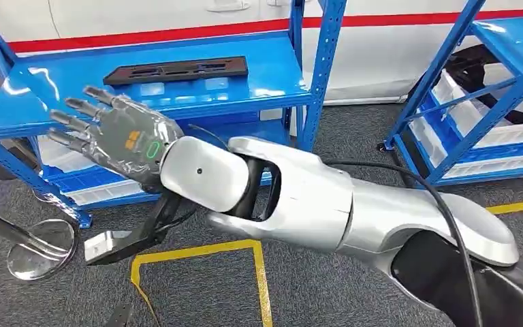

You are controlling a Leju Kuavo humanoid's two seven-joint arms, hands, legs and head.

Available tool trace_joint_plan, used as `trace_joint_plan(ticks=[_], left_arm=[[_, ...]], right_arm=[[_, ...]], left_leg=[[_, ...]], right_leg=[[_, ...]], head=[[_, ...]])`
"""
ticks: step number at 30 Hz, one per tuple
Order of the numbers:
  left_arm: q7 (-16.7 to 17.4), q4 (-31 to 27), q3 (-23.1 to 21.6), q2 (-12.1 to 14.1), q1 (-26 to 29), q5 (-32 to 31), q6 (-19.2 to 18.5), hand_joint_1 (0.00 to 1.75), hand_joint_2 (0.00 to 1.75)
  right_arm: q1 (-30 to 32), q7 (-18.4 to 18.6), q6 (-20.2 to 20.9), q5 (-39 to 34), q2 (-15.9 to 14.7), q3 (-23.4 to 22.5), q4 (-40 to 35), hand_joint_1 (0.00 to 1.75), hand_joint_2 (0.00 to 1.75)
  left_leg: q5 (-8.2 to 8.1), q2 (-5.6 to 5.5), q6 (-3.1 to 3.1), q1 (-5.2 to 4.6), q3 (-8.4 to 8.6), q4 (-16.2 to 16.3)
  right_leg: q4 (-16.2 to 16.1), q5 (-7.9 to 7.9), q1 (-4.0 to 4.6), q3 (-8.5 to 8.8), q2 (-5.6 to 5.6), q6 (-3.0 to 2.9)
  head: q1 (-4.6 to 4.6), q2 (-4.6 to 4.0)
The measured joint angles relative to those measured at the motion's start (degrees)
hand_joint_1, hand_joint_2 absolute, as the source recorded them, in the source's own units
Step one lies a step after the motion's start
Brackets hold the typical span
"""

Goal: Take the parts from the cabinet and place them on the table.

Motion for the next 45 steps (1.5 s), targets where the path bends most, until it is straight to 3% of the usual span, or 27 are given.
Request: trace_joint_plan(ticks=[2, 3, 4, 7, 8, 9, 10, 11, 12, 13, 14, 17, 19, 22, 24, 25, 27, 28, 29, 32, 34, 37, 39, 40, 42, 43, 45], left_arm=[[-2.13, -0.02, -0.63, 0.39, -0.68, -0.91, 0.04, 0.0, 0.0], [-2.91, -0.04, -0.96, 0.35, -0.97, -1.22, -0.24, 0.0, 0.0], [-3.5, -0.04, -1.42, 0.33, -1.42, -1.62, -0.55, 0.0, 0.0], [-4.04, -0.07, -2.81, 0.15, -2.28, -2.53, -0.85, 0.0, 0.0], [-4.24, -0.07, -3.17, 0.06, -2.34, -2.75, -0.85, 0.0, 0.0], [-4.6, -0.07, -3.54, -0.09, -2.37, -3.21, -0.85, 0.0, 0.0], [-5.06, -0.07, -3.96, -0.13, -2.37, -3.67, -1.0, 0.0, 0.0], [-5.7, -0.07, -4.48, -0.24, -2.4, -3.95, -1.54, 0.0, 0.0], [-6.58, -0.07, -5.14, -0.24, -2.47, -4.15, -2.48, 0.0, 0.0], [-7.55, -0.07, -5.51, 0.21, -2.66, -3.72, -3.23, 0.0, 0.0], [-8.3, -0.07, -5.81, 0.3, -2.91, -2.68, -3.7, 0.0, 0.0], [-11.53, -0.09, -5.94, 0.44, -3.05, 2.79, -3.74, 0.0, 0.0], [-12.87, -0.09, -5.94, 0.98, -3.1, 6.52, -3.95, 0.0, 0.0], [-13.0, -0.09, -5.92, 1.42, -3.51, 8.39, -4.07, 0.0, 0.0], [-12.17, -0.09, -5.92, 1.42, -3.26, 8.42, -3.83, 0.0, 0.0], [-11.67, -0.09, -5.92, 1.42, -2.98, 8.35, -3.5, 0.0, 0.0], [-11.03, -0.09, -5.92, 1.42, -2.59, 8.33, -3.0, 0.0, 0.0], [-10.84, -0.09, -5.92, 1.64, -2.49, 8.35, -2.89, 0.0, 0.0], [-10.53, -0.09, -5.92, 1.66, -2.43, 8.37, -2.82, 0.0, 0.0], [-9.86, -0.09, -5.94, 1.9, -1.58, 8.94, -2.56, 0.0, 0.0], [-9.31, -0.07, -5.92, 1.94, -0.75, 9.64, -2.6, 0.0, 0.0], [-8.3, -0.07, -5.88, 2.34, -0.72, 10.98, -3.5, 0.0, 0.0], [-7.64, -0.07, -5.79, 2.51, -0.66, 11.3, -4.11, 0.0, 0.0], [-7.23, -0.07, -5.77, 2.56, -0.59, 11.3, -4.35, 0.0, 0.0], [-6.71, -0.07, -5.77, 2.6, -0.51, 11.28, -4.81, 0.0, 0.0], [-6.53, -0.07, -5.77, 2.62, -0.5, 11.24, -5.03, 0.0, 0.0], [-6.33, -0.07, -5.77, 2.8, -0.57, 10.84, -5.38, 0.0, 0.0]], right_arm=[[0.19, 1.18, -0.61, -0.17, -0.37, -0.04, 0.0, 0.0, 1.75], [0.5, 1.68, -1.03, 0.09, -0.79, -0.2, 0.0, 0.0, 1.75], [0.7, 1.97, -1.93, 0.35, -1.14, -0.37, -0.02, 0.0, 1.75], [1.54, 2.27, -4.51, 2.26, -2.21, -0.55, -0.02, 0.0, 1.75], [2.08, 2.27, -5.18, 2.78, -2.71, -0.68, -0.02, 0.0, 1.75], [2.6, 2.25, -5.6, 2.98, -3.27, -1.04, -0.02, 0.0, 1.75], [2.94, 2.12, -5.51, 2.44, -3.69, -1.44, -0.02, 0.0, 0.0], [3.15, 1.83, -5.22, 1.16, -3.98, -1.86, 0.0, 0.0, 0.0], [3.41, 1.57, -4.63, -0.6, -4.33, -2.43, 0.02, 0.0, 0.0], [3.91, 1.33, -3.65, -3.77, -4.92, -2.91, 0.24, 0.0, 0.0], [4.18, 1.33, -2.29, -7.95, -4.61, -3.28, 0.31, 0.0, 0.0], [5.89, 1.24, 0.2, -25.1, -5.11, -4.5, 2.13, 0.0, 0.0], [5.95, 0.61, -0.68, -34.48, -5.31, -4.63, 3.16, 0.0, 0.0], [6.18, 0.76, -4.29, -39.58, -5.85, -4.81, 4.07, 0.0, 0.0], [6.95, 2.25, -6.82, -38.64, -6.56, -4.81, 4.35, 0.0, 0.0], [7.22, 3.18, -7.75, -37.28, -6.93, -4.81, 4.44, 0.0, 0.0], [7.27, 4.54, -8.8, -34.31, -7.25, -4.81, 4.41, 0.0, 0.0], [7.33, 5.05, -9.09, -32.84, -7.41, -4.81, 4.41, 0.0, 0.0], [7.38, 5.48, -9.22, -31.12, -7.65, -4.81, 4.35, 0.0, 0.0], [8.03, 5.42, -8.94, -28.07, -7.98, -4.81, 4.15, 0.0, 0.0], [7.94, 3.73, -8.92, -26.6, -7.91, -4.81, 4.35, 0.0, 0.0], [7.56, -1.19, -9.05, -24.96, -6.16, -4.81, 6.67, 0.0, 0.0], [7.52, -4.58, -9.2, -24.02, -4.45, -4.81, 9.49, 0.0, 0.0], [7.46, -6.0, -9.4, -23.43, -3.58, -4.81, 11.04, 0.0, 0.0], [7.13, -7.2, -9.75, -22.73, -2.14, -4.81, 13.46, 0.0, 0.0], [6.88, -7.5, -9.99, -22.62, -1.79, -4.81, 14.12, 0.0, 0.0], [6.4, -7.54, -10.36, -22.66, -0.98, -4.81, 15.19, 0.0, 0.0]], left_leg=[[0.56, 0.06, 1.07, -0.15, 0.36, -1.03], [1.59, 0.18, 1.38, 0.74, 1.44, -3.04], [1.92, 0.4, 1.53, 0.62, 2.05, -3.96], [1.96, 0.42, 1.54, 0.77, 2.19, -4.14], [1.8, 0.42, 1.42, 0.85, 2.23, -4.02], [1.52, 0.39, 1.11, 1.07, 2.25, -3.68], [1.09, 0.3, 0.75, 1.33, 2.28, -3.17], [0.42, 0.21, 0.21, 1.68, 2.28, -2.4], [-0.47, 0.15, -0.55, 2.01, 2.18, -1.38], [-0.78, 0.04, -1.18, 1.95, 1.51, -1.11], [-1.04, -0.11, -1.68, 1.66, 0.79, 0.1], [-0.76, -0.07, -2.43, 2.07, 0.63, -0.49], [-2.22, 0.52, -2.38, 2.09, -0.58, 1.88], [-7.11, 0.56, -2.0, 1.54, -7.75, 14.79], [-6.22, 0.55, -1.36, 1.04, -10.48, 18.06], [-3.98, 0.55, -0.84, 0.75, -9.79, 15.63], [1.6, 0.55, 0.55, 0.02, -5.97, 6.52], [2.03, 0.69, 1.48, -0.37, -4.48, 3.16], [1.98, 0.76, 1.49, -0.69, -3.95, 2.24], [1.71, 0.65, 1.51, -0.95, -3.74, 1.4], [2.49, 0.8, 1.66, -0.13, -2.71, -0.25], [2.63, 0.68, 1.88, -0.09, -2.69, -0.44], [2.6, 0.57, 1.86, -0.08, -2.7, -0.39], [2.55, 0.49, 1.79, -0.05, -2.68, -0.3], [2.27, 0.18, 1.4, 0.07, -2.68, 0.18], [2.01, 0.02, 1.13, 0.09, -2.78, 0.52], [2.01, -0.17, 0.54, -0.21, -3.53, 0.96]], right_leg=[[-1.23, 0.69, -0.16, 0.46, 0.01, 0.72], [-1.24, 0.38, 0.14, 0.47, 0.23, 0.76], [0.11, -0.3, 0.03, -0.16, 0.56, 0.88], [12.63, -4.62, -0.49, -7.43, 0.74, 1.29], [14.68, -4.4, -0.72, -9.16, 0.73, 1.52], [14.1, -2.75, -0.96, -9.66, 0.73, 1.72], [11.17, -0.02, -1.21, -8.94, 0.72, 1.96], [6.37, 3.39, -1.53, -7.19, 0.72, 2.29], [1.82, 5.15, -1.85, -5.73, 0.75, 2.69], [2.53, 3.61, -1.29, -5.54, 1.38, 2.7], [1.51, 3.36, -1.34, -5.45, 1.5, 1.59], [2.12, 3.36, -0.99, -6.22, 1.6, 0.17], [1.96, 3.36, -1.05, -6.11, 1.58, -0.54], [1.96, 3.16, -0.54, -6.06, 1.42, -0.97], [1.96, 2.97, 0.07, -5.73, 1.39, -1.27], [1.96, 2.85, 0.33, -5.48, 1.4, -1.47], [1.95, 2.63, 0.77, -4.81, 1.55, -1.77], [1.79, 2.53, 0.67, -4.62, 1.57, -1.81], [1.89, 2.52, 1.06, -4.81, 1.63, -1.65], [1.34, 2.9, 0.73, -4.81, 1.51, -0.93], [2.25, 1.91, 1.05, -5.1, 1.25, -0.22], [13.73, -3.96, 0.59, -10.32, 1.13, 0.36], [17.82, -4.45, 0.24, -12.48, 1.1, 0.57], [16.18, -2.79, 0.09, -11.77, 1.07, 0.63], [6.92, 2.48, -0.17, -7.16, 1.06, 0.57], [2.68, 3.29, -0.18, -5.38, 1.11, 0.35], [1.51, 2.51, 0.1, -4.59, 1.33, -0.18]], head=[[-0.13, 0.02], [0.0, 0.02], [0.15, 0.02], [0.28, 0.0], [0.26, 0.0], [0.28, 0.02], [0.28, 0.02], [0.31, 0.02], [0.31, 0.0], [0.42, 0.02], [0.72, 0.02], [0.3, 0.02], [0.11, 0.0], [-0.07, 0.02], [-0.02, 0.0], [-0.02, 0.0], [-0.02, 0.02], [0.02, 0.02], [0.15, 0.02], [-0.11, 0.02], [0.05, 0.0], [0.2, 0.0], [0.22, 0.0], [0.2, 0.02], [0.2, 0.0], [0.22, 0.0], [0.09, 0.02]])
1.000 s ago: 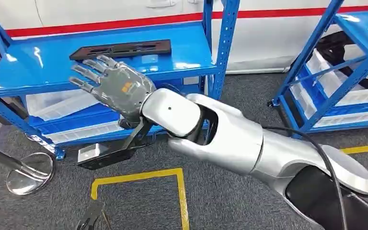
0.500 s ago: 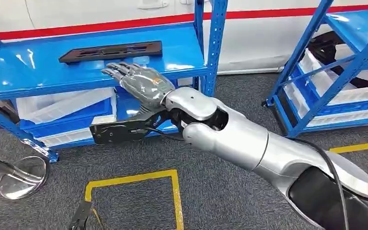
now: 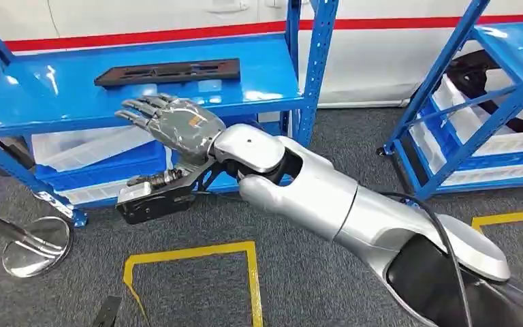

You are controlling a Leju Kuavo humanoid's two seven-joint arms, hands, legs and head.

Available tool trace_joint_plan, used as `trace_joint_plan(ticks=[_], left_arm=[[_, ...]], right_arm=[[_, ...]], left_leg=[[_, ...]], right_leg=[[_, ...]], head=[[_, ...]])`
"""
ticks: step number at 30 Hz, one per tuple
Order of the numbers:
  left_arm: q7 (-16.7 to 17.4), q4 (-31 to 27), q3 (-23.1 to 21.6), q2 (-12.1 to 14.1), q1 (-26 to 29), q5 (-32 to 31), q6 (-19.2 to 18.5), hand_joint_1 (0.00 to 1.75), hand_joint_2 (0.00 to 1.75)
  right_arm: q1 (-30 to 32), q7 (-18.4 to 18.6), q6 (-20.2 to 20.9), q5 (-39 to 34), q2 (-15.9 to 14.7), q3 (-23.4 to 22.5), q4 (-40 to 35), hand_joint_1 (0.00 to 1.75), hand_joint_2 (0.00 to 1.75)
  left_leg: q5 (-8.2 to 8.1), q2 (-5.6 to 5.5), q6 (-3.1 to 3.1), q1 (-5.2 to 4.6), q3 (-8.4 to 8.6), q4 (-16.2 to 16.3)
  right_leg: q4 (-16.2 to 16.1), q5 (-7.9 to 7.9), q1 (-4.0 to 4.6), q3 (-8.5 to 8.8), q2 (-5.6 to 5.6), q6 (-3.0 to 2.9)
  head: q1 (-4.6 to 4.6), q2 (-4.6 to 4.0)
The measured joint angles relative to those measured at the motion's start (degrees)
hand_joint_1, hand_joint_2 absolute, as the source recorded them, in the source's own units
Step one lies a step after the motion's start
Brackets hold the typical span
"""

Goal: Take the parts from the cabinet and place them on the table.

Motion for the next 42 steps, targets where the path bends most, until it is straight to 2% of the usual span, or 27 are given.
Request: trace_joint_plan(ticks=[2, 4, 5, 7, 8, 9, 11, 13, 14, 15, 17, 19, 20, 22, 24, 25, 26, 28, 29, 30, 33, 35, 38, 39, 40, 41, 42], left_arm=[[0.09, 0.0, 0.0, 0.06, -0.12, -0.41, -0.11, 0.0, 0.0], [0.15, 0.0, -0.02, 0.06, -0.25, -0.9, -0.11, 0.0, 0.0], [0.22, 0.0, -0.02, 0.07, -0.32, -1.0, -0.17, 0.0, 0.0], [0.39, 0.0, -0.02, 0.17, -0.45, -1.31, -0.28, 0.0, 0.0], [0.44, 0.0, -0.02, 0.17, -0.38, -1.31, -0.39, 0.0, 0.0], [0.5, 0.0, -0.02, 0.17, -0.22, -1.31, -0.52, 0.0, 0.0], [0.59, 0.0, -0.02, 0.2, -0.02, -1.31, -0.63, 0.0, 0.0], [0.9, 0.0, -0.02, 0.26, -0.11, -1.31, -0.63, 0.0, 0.0], [1.18, 0.0, -0.02, 0.24, -0.19, -1.31, -0.63, 0.0, 0.0], [1.42, 0.0, -0.02, 0.24, -0.17, -1.31, -0.59, 0.0, 0.0], [1.9, 0.0, -0.09, 0.06, 0.29, -1.4, -0.18, 0.0, 0.0], [2.08, 0.0, -0.13, -0.48, 0.74, -1.37, 0.42, 0.0, 0.0], [2.08, 0.02, -0.15, -0.59, 0.76, -1.35, 0.63, 0.0, 0.0], [2.12, 0.02, -0.17, -0.81, 0.75, -1.33, 0.81, 0.0, 0.0], [2.12, 0.02, -0.2, -1.01, 0.81, -1.24, 0.79, 0.0, 0.0], [2.12, 0.02, -0.2, -1.07, 0.88, -0.91, 0.77, 0.0, 0.0], [2.12, 0.02, -0.2, -1.14, 0.9, -0.76, 0.7, 0.0, 0.0], [2.12, 0.02, -0.2, -1.27, 0.86, -0.7, 0.55, 0.0, 0.0], [2.14, 0.02, -0.22, -1.49, 0.84, -0.7, 0.42, 0.0, 0.0], [2.14, 0.02, -0.26, -1.51, 0.77, -0.7, 0.35, 0.0, 0.0], [2.1, 0.02, -0.31, -1.53, 0.89, -0.61, 0.22, 0.0, 0.0], [2.1, 0.02, -0.33, -1.68, 0.9, -0.46, 0.18, 0.0, 0.0], [2.14, 0.02, -0.35, -1.68, 0.84, -0.24, 0.18, 0.0, 0.0], [2.14, 0.02, -0.35, -1.71, 0.93, -0.24, 0.18, 0.0, 0.0], [2.14, 0.02, -0.39, -1.79, 1.04, -0.41, 0.18, 0.0, 0.0], [2.14, 0.02, -0.44, -1.86, 1.09, -0.87, 0.18, 0.0, 0.0], [2.14, 0.02, -0.48, -1.9, 1.09, -1.15, 0.18, 0.0, 0.0]], right_arm=[[-0.05, 0.28, -0.02, -0.35, 0.46, -0.22, 1.15, 0.0, 0.0], [-0.1, 0.55, -0.02, -0.46, 1.09, -0.46, 1.77, 0.0, 0.0], [-0.28, 0.55, -0.04, -0.68, 1.44, -0.52, 2.03, 0.0, 0.0], [-0.21, 0.41, -0.24, -1.05, 2.08, -0.55, 2.32, 0.0, 0.0], [0.18, 0.37, -0.31, -1.27, 2.32, -0.55, 2.42, 0.0, 0.0], [0.65, 0.37, -0.5, -1.31, 2.47, -0.55, 2.51, 0.0, 0.0], [1.32, 0.35, -0.68, -1.29, 2.8, -0.55, 2.66, 0.0, 0.0], [1.36, 0.8, -0.74, -0.92, 3.08, -0.55, 2.69, 0.0, 0.0], [1.41, 1.6, -0.65, -0.87, 3.15, -0.55, 2.53, 0.0, 0.0], [1.74, 2.92, -0.37, -0.87, 3.06, -0.55, 2.06, 0.0, 0.0], [3.17, 5.3, 0.41, -0.87, 2.5, -0.55, 0.18, 0.0, 0.0], [4.53, 6.73, 0.7, -0.87, 1.77, -0.55, -1.56, 0.0, 0.0], [4.75, 7.17, 0.7, -0.87, 1.38, -0.55, -2.42, 0.0, 0.0], [5.09, 7.26, 0.7, -0.87, 1.05, -0.55, -3.35, 0.0, 0.0], [5.99, 7.23, 0.68, -0.76, 0.83, -0.55, -3.96, 0.0, 0.0], [6.48, 7.02, 0.68, -0.76, 0.79, -0.55, -4.11, 0.0, 0.0], [6.67, 6.71, 0.63, -0.76, 0.79, -0.55, -4.26, 0.0, 0.0], [6.49, 6.05, 0.5, -0.76, 0.83, -0.55, -4.46, 0.0, 0.0], [6.38, 5.81, 0.46, -0.77, 0.87, -0.55, -4.53, 0.0, 0.0], [6.34, 5.53, 0.37, -0.76, 1.16, -0.55, -4.61, 0.0, 0.0], [6.36, 5.2, 0.31, -0.76, 1.4, -0.55, -4.77, 0.0, 0.0], [6.38, 5.16, 0.35, -0.96, 1.53, -0.55, -4.9, 0.0, 0.0], [6.6, 5.18, 0.53, -1.46, 1.64, -0.55, -5.18, 0.0, 0.0], [6.72, 5.18, 0.61, -1.66, 1.64, -0.55, -5.2, 0.0, 0.0], [6.73, 5.16, 0.83, -1.99, 1.64, -0.55, -5.23, 0.0, 0.0], [6.7, 5.16, 1.01, -2.23, 1.64, -0.55, -5.44, 0.0, 0.0], [6.61, 5.16, 1.07, -2.36, 1.64, -0.55, -5.7, 0.0, 0.0]], left_leg=[[0.32, -0.02, -0.7, 0.37, -0.01, -0.38], [-0.53, 0.21, -1.18, 0.48, -0.25, 0.36], [-2.03, 0.38, -1.48, 0.42, -1.12, 2.51], [-6.05, 0.47, -1.96, 0.59, -5.13, 11.2], [-7.19, 0.48, -2.15, 0.59, -7.06, 14.95], [-7.08, 0.52, -2.28, 0.62, -7.94, 16.42], [-3.43, 0.62, -2.33, 0.76, -5.97, 11.71], [1.26, 0.85, -2.23, 0.87, -0.85, 1.1], [-0.05, 0.78, -2.0, 0.46, 0.05, -0.06], [0.44, 0.6, -1.33, 0.34, -0.13, -0.39], [0.37, 0.6, -0.89, 0.25, -0.11, -0.21], [0.8, 0.77, 0.03, 0.73, 0.21, -0.85], [0.81, 0.74, 0.25, 0.63, 0.26, -0.92], [0.8, 0.76, 0.89, 0.44, 0.17, -0.92], [0.73, 0.68, 1.0, 0.23, 0.16, -0.85], [0.72, 0.53, 1.01, 0.13, 0.18, -0.81], [0.71, 0.33, 1.01, 0.03, 0.18, -0.72], [0.63, -0.21, 0.96, -0.11, 0.2, -0.53], [0.56, -0.3, 0.88, -0.06, 0.07, -0.45], [0.51, -0.5, 0.59, -0.4, -0.19, -0.22], [0.87, -0.83, -0.35, -0.01, -0.17, -0.69], [-0.3, -0.31, -0.96, 0.0, -0.57, 0.4], [-6.33, 0.3, -2.01, 0.37, -6.34, 12.75], [-7.04, 0.37, -2.24, 0.41, -7.93, 15.8], [-6.28, 0.48, -2.38, 0.55, -8.27, 16.09], [-4.5, 0.68, -2.53, 0.67, -7.32, 13.85], [-1.92, 1.01, -2.65, 0.78, -5.12, 9.38]], right_leg=[[-0.1, 0.15, 0.4, -0.15, 0.07, -0.58], [-1.06, 0.63, -0.2, 0.39, -0.16, -1.28], [-1.23, 0.74, -0.23, 0.51, -0.15, -1.52], [-1.23, 0.75, -0.2, 0.46, -0.16, -1.63], [-1.22, 0.73, -0.18, 0.45, -0.18, -1.65], [-1.19, 0.73, -0.18, 0.46, -0.17, -1.64], [-1.07, 0.67, -0.23, 0.46, -0.13, -1.57], [-0.75, 0.43, -0.31, 0.5, -0.11, -1.21], [-0.8, 0.41, 0.02, 0.3, -0.1, -0.87], [-0.71, 0.43, 0.1, 0.22, -0.02, -0.67], [-1.17, 0.61, 0.06, 0.51, -0.04, -0.21], [-0.67, 0.01, 0.06, 0.18, -0.06, 0.51], [1.23, -1.43, 0.06, -0.51, -0.12, 0.72], [9.52, -5.7, 0.06, -4.39, -0.19, 0.85], [16.2, -7.75, 0.08, -7.64, -0.19, 0.74], [15.75, -6.68, 0.12, -7.53, -0.19, 0.54], [12.97, -4.71, 0.2, -6.21, -0.17, 0.25], [3.06, 0.07, 0.49, -1.1, 0.19, -0.69], [-0.19, -0.02, 0.73, 0.33, 0.97, -1.24], [-1.03, 0.03, 0.71, 1.0, 0.82, -1.03], [-1.26, 0.28, 0.91, 1.03, 0.44, -1.22], [-2.38, 0.81, 0.24, 1.64, -0.24, -1.68], [-2.39, 0.81, 0.14, 1.63, -1.01, -1.8], [-2.34, 0.77, 0.14, 1.59, -1.34, -1.84], [-2.29, 0.7, 0.11, 1.59, -1.56, -1.8], [-2.17, 0.58, 0.07, 1.6, -1.86, -1.68], [-1.94, 0.4, -0.04, 1.61, -2.13, -1.45]], head=[[0.13, -0.02], [0.07, -0.02], [-0.26, -0.02], [-0.28, 0.0], [-0.26, -0.02], [-0.29, -0.02], [-0.28, 0.0], [-0.3, 0.0], [-0.31, -0.02], [-0.24, 0.0], [-0.29, 0.0], [-0.24, 0.0], [-0.13, -0.02], [-0.06, -0.02], [-0.06, -0.02], [-0.06, -0.02], [-0.04, 0.0], [-0.04, -0.02], [-0.06, -0.02], [-0.2, 0.0], [-0.06, 0.0], [-0.2, -0.02], [-0.44, 0.0], [-0.44, 0.0], [-0.48, -0.02], [-0.41, -0.02], [-0.44, 0.0]])
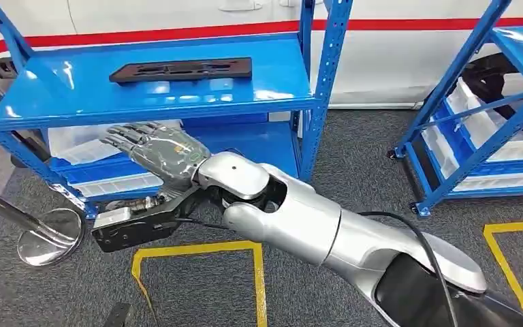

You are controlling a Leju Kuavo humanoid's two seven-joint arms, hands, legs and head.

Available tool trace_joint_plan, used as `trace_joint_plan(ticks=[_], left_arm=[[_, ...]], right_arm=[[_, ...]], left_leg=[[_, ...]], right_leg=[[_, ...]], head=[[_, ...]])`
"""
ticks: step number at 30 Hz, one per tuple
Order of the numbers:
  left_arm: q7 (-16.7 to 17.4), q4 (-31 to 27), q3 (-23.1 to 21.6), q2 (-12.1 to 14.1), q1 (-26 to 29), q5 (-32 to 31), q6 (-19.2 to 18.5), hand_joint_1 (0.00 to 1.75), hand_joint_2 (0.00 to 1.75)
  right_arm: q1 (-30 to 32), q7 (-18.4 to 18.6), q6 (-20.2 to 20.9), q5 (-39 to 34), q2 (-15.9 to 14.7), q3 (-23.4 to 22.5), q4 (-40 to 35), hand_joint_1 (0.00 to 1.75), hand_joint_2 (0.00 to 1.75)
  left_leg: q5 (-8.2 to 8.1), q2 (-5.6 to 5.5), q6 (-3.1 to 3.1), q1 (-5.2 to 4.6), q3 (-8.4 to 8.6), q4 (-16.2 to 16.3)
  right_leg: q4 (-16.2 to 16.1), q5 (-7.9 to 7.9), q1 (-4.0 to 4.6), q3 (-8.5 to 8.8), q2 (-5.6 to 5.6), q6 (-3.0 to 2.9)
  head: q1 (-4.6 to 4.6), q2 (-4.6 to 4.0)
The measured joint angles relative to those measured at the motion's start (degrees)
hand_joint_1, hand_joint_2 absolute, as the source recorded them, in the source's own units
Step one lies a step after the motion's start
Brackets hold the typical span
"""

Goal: Take the parts from the cabinet and place them on the table.

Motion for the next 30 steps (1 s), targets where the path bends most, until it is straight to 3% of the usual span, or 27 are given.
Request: trace_joint_plan(ticks=[1, 2, 3, 4, 6, 7, 8, 15, 17, 18, 19, 20, 21, 23, 24, 25, 26, 27, 29, 30], left_arm=[[0.11, 0.0, -0.02, -0.05, -0.05, -0.29, 0.0, 0.0, 0.0], [0.37, 0.0, -0.09, -0.22, -0.17, -0.38, -0.02, 0.0, 0.0], [1.15, 0.0, -0.2, -0.31, -0.35, -0.49, -0.11, 0.0, 0.0], [1.75, 0.0, -0.37, -0.33, -0.46, -0.46, -0.22, 0.0, 0.0], [3.28, 0.0, -0.77, -0.39, -0.33, -0.29, -0.39, 0.0, 0.0], [3.8, 0.0, -0.92, -0.4, -0.32, -0.31, -0.42, 0.0, 0.0], [3.96, 0.0, -0.98, -0.44, -0.26, -0.37, -0.42, 0.0, 0.0], [4.04, 0.0, -0.99, -0.44, -0.23, -0.42, -0.39, 0.0, 0.0], [4.15, 0.0, -1.14, -0.42, -0.26, -0.88, -0.17, 0.0, 0.0], [4.18, 0.0, -1.45, -0.42, -0.36, -1.38, 0.09, 0.0, 0.0], [4.13, 0.0, -1.64, -0.44, -0.36, -1.64, 0.17, 0.0, 0.0], [4.04, 0.0, -2.51, -0.42, -0.28, -1.95, 0.26, 0.0, 0.0], [3.17, 0.0, -2.89, -0.39, -0.42, -1.66, 0.26, 0.0, 0.0], [2.53, 0.0, -2.91, -0.22, -0.33, -1.34, 0.26, 0.0, 0.0], [2.26, 0.0, -2.93, -0.14, -0.24, -1.17, 0.26, 0.0, 0.0], [2.1, 0.0, -2.95, 0.13, -0.05, -1.03, 0.26, 0.0, 0.0], [1.73, 0.0, -3.02, -0.09, -0.18, -0.81, 0.26, 0.0, 0.0], [1.68, 0.0, -3.04, 0.15, -0.26, -0.77, 0.35, 0.0, 0.0], [1.6, 0.0, -3.24, 0.37, -0.39, -0.59, 0.48, 0.0, 0.0], [1.99, 0.0, -3.35, 0.37, -0.35, -0.27, 0.63, 0.0, 0.0]], right_arm=[[-0.11, -0.04, 0.13, -0.04, 0.0, 0.0, -0.22, 0.0, 0.0], [-0.25, -0.11, 0.28, -0.2, 0.02, 0.0, -0.51, 0.0, 0.0], [-0.48, -0.11, 0.28, -0.28, 0.02, 0.0, -0.64, 0.0, 0.0], [-0.51, -0.13, 0.24, -0.28, 0.07, 0.0, -0.64, 0.0, 0.0], [-0.47, -0.35, 0.04, -0.2, 0.13, 0.0, -0.66, 0.0, 0.0], [-0.49, -0.44, -0.09, -0.02, 0.17, 0.0, -0.68, 0.0, 0.0], [-0.47, -0.46, -0.2, 0.04, 0.18, 0.0, -0.75, 0.0, 0.0], [-0.47, -0.46, -0.22, 0.09, 0.17, 0.0, -0.75, 0.0, 0.0], [-0.54, -0.57, -0.33, 0.2, 0.2, 0.0, -0.77, 0.0, 0.0], [-0.53, -0.66, -0.46, 0.22, 0.2, 0.0, -0.77, 0.0, 0.0], [-0.41, -0.83, -0.48, 0.22, 0.17, 0.0, -0.75, 0.0, 0.0], [-0.23, -1.14, -0.48, 0.22, 0.13, 0.0, -0.62, 0.0, 0.0], [-0.62, -1.75, -0.72, 0.29, 0.28, 0.0, -0.48, 0.0, 0.0], [-0.68, -2.08, -1.36, 0.64, 0.39, 0.0, -0.31, 0.0, 0.0], [-0.71, -2.21, -1.81, 1.02, 0.57, 0.0, -0.2, 0.0, 0.0], [-0.63, -2.21, -2.14, 1.23, 0.77, 0.0, -0.09, 0.0, 0.0], [-0.54, -2.21, -2.39, 1.29, 0.98, 0.0, 0.04, 0.0, 0.0], [-0.61, -2.19, -2.76, 1.29, 1.07, 0.0, 0.13, 0.0, 0.0], [-0.19, -2.16, -3.02, 1.18, 1.07, 0.0, 0.48, 0.0, 0.0], [0.25, -2.1, -3.06, 0.37, 1.07, 0.0, 1.14, 0.0, 0.0]], left_leg=[[2.61, 0.98, -0.12, 0.04, 2.77, -5.42], [2.72, 2.87, -0.2, -0.12, 4.34, -9.22], [2.54, 2.42, 0.66, -0.74, 4.83, -9.73], [2.61, 1.96, 1.46, -0.66, 4.62, -9.62], [2.63, 1.18, 2.11, -0.66, 4.45, -9.57], [2.88, 0.72, 2.52, -0.46, 4.67, -9.87], [2.95, 0.58, 2.71, -0.31, 4.79, -9.98], [2.95, 0.52, 2.78, -0.28, 4.8, -10.01], [2.95, 0.21, 3.33, -0.33, 4.83, -10.02], [3.0, -0.3, 3.54, -0.38, 4.75, -10.01], [3.0, -0.7, 3.65, -0.46, 4.74, -10.0], [2.95, -3.31, 3.69, -0.8, 4.81, -9.81], [2.96, -5.0, 3.16, -0.75, 4.3, -9.55], [3.27, -5.8, 2.22, -0.13, 4.21, -10.07], [3.37, -6.26, 1.78, -0.33, 4.3, -10.27], [2.97, -5.27, 1.71, -0.2, 4.11, -9.74], [1.96, -2.7, 1.18, -0.68, 3.82, -8.55], [0.01, -1.46, 0.8, -0.53, 2.42, -5.48], [-3.38, -0.7, 0.24, -0.17, -1.59, 2.72], [-3.39, -0.58, 0.0, -0.07, -2.8, 4.86]], right_leg=[[0.31, -0.3, -0.1, 0.03, -0.31, 0.25], [0.56, -0.56, 0.01, 0.03, -0.57, 0.57], [0.82, -0.73, 0.44, -0.15, -0.66, 0.86], [0.69, -0.7, 0.56, -0.11, -0.94, 0.96], [0.48, -0.72, 0.63, 0.17, -1.74, 1.2], [0.68, -1.04, 0.66, 0.24, -2.13, 1.65], [0.9, -1.39, 0.59, -0.14, -1.9, 1.88], [1.34, -1.71, 0.4, -0.06, -1.52, 1.96], [4.13, -3.66, 0.29, -1.22, -0.21, 2.05], [9.9, -6.51, 0.26, -3.92, 0.7, 2.05], [14.23, -8.16, 0.25, -6.05, 0.95, 2.06], [12.07, -3.77, 0.33, -5.82, 1.61, 1.15], [0.94, -0.29, 0.29, -0.99, 5.6, 0.12], [0.83, -0.27, 0.89, -0.89, 5.09, 0.01], [0.07, 0.04, 0.4, -0.28, 4.77, -0.24], [-0.73, 0.5, -0.13, 0.26, 4.17, -0.07], [-1.34, 0.72, -0.08, 0.63, 4.08, -0.19], [-1.41, 0.75, -0.09, 0.74, 3.71, -0.34], [-1.26, 0.61, -0.03, 0.72, 3.06, -0.4], [-1.21, 0.53, -0.05, 0.73, 2.7, -0.38]], head=[[-0.02, -0.02], [-0.02, -0.02], [-0.22, -0.02], [0.0, -0.02], [-0.02, -0.02], [-0.07, -0.02], [-0.04, 0.0], [-0.04, 0.0], [0.02, 0.0], [0.15, 0.0], [0.13, 0.0], [0.13, 0.0], [0.07, 0.0], [0.22, 0.0], [0.24, -0.02], [0.2, 0.0], [-0.13, -0.02], [-0.42, 0.0], [-0.42, 0.0], [-0.39, 0.0]])
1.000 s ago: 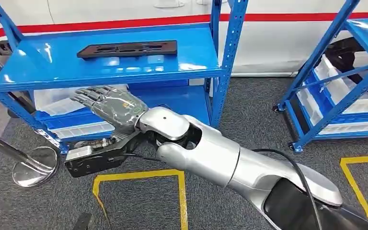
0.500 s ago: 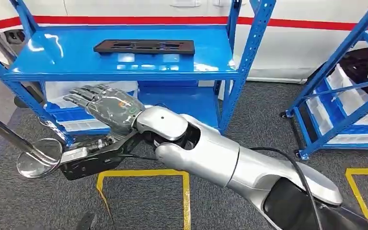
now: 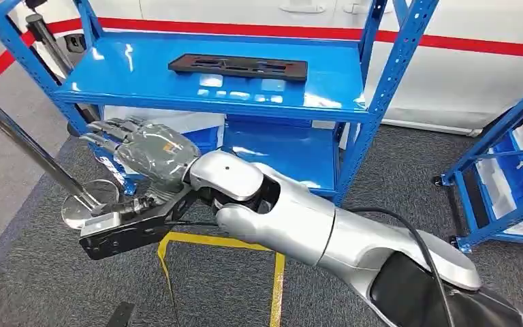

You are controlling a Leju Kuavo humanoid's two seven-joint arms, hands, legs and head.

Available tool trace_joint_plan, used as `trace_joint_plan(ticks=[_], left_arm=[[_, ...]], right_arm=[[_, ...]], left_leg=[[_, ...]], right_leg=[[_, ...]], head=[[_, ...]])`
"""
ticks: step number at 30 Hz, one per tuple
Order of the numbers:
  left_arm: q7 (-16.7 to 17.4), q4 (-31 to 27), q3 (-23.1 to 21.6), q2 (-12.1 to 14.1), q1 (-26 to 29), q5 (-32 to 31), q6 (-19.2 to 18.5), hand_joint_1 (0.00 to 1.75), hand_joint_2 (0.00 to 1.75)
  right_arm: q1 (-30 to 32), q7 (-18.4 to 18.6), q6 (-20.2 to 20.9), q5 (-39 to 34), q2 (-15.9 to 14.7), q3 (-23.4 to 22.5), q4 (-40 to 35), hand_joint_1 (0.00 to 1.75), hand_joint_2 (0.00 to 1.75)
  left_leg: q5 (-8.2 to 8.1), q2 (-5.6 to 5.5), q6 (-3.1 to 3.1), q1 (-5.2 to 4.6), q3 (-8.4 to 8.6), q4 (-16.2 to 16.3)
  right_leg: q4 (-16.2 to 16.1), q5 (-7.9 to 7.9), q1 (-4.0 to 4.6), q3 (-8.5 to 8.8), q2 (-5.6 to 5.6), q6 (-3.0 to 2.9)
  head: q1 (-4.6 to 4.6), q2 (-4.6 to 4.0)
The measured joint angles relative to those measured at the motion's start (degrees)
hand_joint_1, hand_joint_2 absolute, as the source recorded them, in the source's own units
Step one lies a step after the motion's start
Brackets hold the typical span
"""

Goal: Take the parts from the cabinet and place them on the table.

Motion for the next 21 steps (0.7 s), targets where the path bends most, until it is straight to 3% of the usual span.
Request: trace_joint_plan(ticks=[1, 2, 4, 5, 6, 8, 10, 11, 13, 14, 15, 16, 17, 19, 20, 21], left_arm=[[0.66, 0.0, -0.04, 0.0, 0.04, 0.2, 0.22, 0.0, 0.0], [1.4, 0.0, -0.07, 0.13, 0.05, 0.7, 0.35, 0.0, 0.0], [2.01, 0.0, -0.09, 0.39, 0.03, 0.94, 0.48, 0.0, 0.0], [2.12, 0.0, -0.11, 0.44, -0.08, 1.11, 0.48, 0.0, 0.0], [2.14, 0.0, -0.2, 0.68, -0.17, 1.18, 0.48, 0.0, 0.0], [2.1, 0.0, -0.5, 0.77, -0.11, 1.29, 0.5, 0.0, 0.0], [1.86, 0.0, -0.61, 0.76, -0.02, 1.13, 0.63, 0.0, 0.0], [1.72, 0.0, -0.68, 0.77, -0.06, 1.11, 0.66, 0.0, 0.0], [1.59, 0.0, -0.9, 0.79, -0.16, 1.05, 0.68, 0.0, 0.0], [1.57, 0.0, -0.92, 0.79, -0.13, 1.03, 0.68, 0.0, 0.0], [1.57, 0.0, -0.92, 0.79, -0.01, 0.98, 0.68, 0.0, 0.0], [1.57, 0.0, -0.94, 0.79, 0.04, 0.98, 0.68, 0.0, 0.0], [1.55, 0.0, -0.94, 0.79, 0.06, 0.79, 0.7, 0.0, 0.0], [1.35, 0.0, -1.09, 0.76, 0.01, 0.48, 0.72, 0.0, 0.0], [1.16, 0.0, -1.22, 0.76, 0.02, 0.44, 0.63, 0.0, 0.0], [0.94, 0.0, -1.44, 0.79, -0.08, 0.35, 0.55, 0.0, 0.0]], right_arm=[[0.41, 0.11, 0.29, -1.53, 0.04, -0.02, 0.63, 0.0, 0.0], [0.71, 0.11, 1.59, -5.58, 0.15, -0.19, 1.37, 0.0, 0.0], [1.14, -0.04, 3.13, -10.54, 0.77, -0.53, 2.21, 0.0, 0.0], [1.3, -0.07, 3.1, -11.74, 1.2, -0.79, 2.58, 0.0, 0.0], [1.32, 0.04, 2.75, -12.04, 1.58, -1.01, 2.97, 0.0, 0.0], [1.33, 0.74, 1.1, -11.06, 1.88, -1.03, 3.3, 0.0, 0.0], [1.1, 1.55, -0.79, -9.74, 2.08, -1.05, 3.6, 0.0, 0.0], [0.82, 1.66, -1.25, -9.46, 2.14, -1.05, 3.69, 0.0, 0.0], [0.61, 1.73, -1.4, -9.33, 2.14, -1.05, 3.91, 0.0, 0.0], [0.69, 1.77, -1.4, -9.33, 2.14, -1.05, 4.15, 0.0, 0.0], [0.77, 1.84, -1.4, -9.31, 2.14, -1.05, 4.33, 0.0, 0.0], [0.77, 1.86, -1.4, -9.31, 2.14, -1.05, 4.61, 0.0, 0.0], [0.72, 1.86, -1.51, -9.11, 2.14, -1.05, 4.72, 0.0, 0.0], [0.49, 1.75, -1.97, -8.63, 2.27, -1.05, 4.96, 0.0, 0.0], [0.38, 1.57, -2.25, -8.45, 2.3, -1.05, 5.11, 0.0, 0.0], [0.21, 1.22, -2.45, -8.34, 2.47, -1.05, 5.22, 0.0, 0.0]], left_leg=[[1.36, 0.08, -0.18, 0.14, 0.29, -0.95], [3.64, 0.21, -0.33, 0.29, 1.85, -4.36], [7.78, 0.5, -0.45, 0.54, 6.63, -13.66], [6.56, 0.61, -0.18, 0.29, 7.61, -15.27], [6.92, 0.19, 0.87, -0.03, 7.5, -15.51], [6.73, 0.18, 1.57, -0.19, 7.38, -15.22], [7.07, 0.28, 2.37, 0.35, 7.82, -15.8], [6.97, 0.28, 2.73, 0.31, 7.92, -15.84], [6.9, 0.29, 3.28, 0.16, 7.92, -15.83], [6.85, 0.29, 3.36, 0.06, 7.9, -15.81], [6.83, 0.26, 3.38, 0.0, 7.9, -15.76], [6.8, 0.19, 3.39, -0.05, 7.93, -15.73], [6.75, 0.08, 3.34, -0.07, 7.97, -15.68], [6.55, -0.24, 3.07, -0.12, 8.21, -15.52], [6.43, -0.29, 2.87, -0.06, 8.16, -15.47], [6.3, -0.34, 2.46, -0.7, 7.67, -14.89]], right_leg=[[0.06, -0.11, -0.05, 0.03, -0.25, 0.07], [0.22, -0.23, -0.12, 0.03, -0.38, 0.24], [0.76, -0.66, -0.21, 0.0, -0.5, 0.69], [0.97, -0.9, 0.11, -0.24, -0.52, 1.03], [1.23, -1.01, 0.2, -0.41, -0.51, 1.27], [0.96, -0.96, 0.14, -0.24, -0.55, 1.74], [1.64, -1.62, 0.11, -0.44, -0.7, 2.47], [3.49, -2.97, 0.14, -1.14, -0.75, 2.58], [12.17, -7.34, 0.12, -5.27, -0.75, 2.68], [16.49, -8.82, 0.11, -7.48, -0.75, 2.7], [18.91, -9.09, 0.11, -8.87, -0.75, 2.68], [18.59, -8.08, 0.12, -8.97, -0.75, 2.56], [15.95, -5.99, 0.13, -7.89, -0.75, 2.38], [6.03, -0.75, 0.18, -3.18, -0.72, 1.74], [2.65, -0.53, 0.33, -1.87, -0.61, 1.29], [1.51, -0.68, 0.42, -1.09, -0.54, 1.14]], head=[[0.0, -0.02], [0.02, -0.02], [0.0, -0.02], [-0.02, -0.02], [-0.02, 0.0], [-0.07, 0.0], [-0.02, 0.0], [0.09, -0.02], [0.17, 0.0], [0.17, -0.02], [0.2, -0.02], [0.17, -0.02], [0.18, -0.02], [0.2, 0.0], [0.17, -0.02], [0.11, -0.02]])
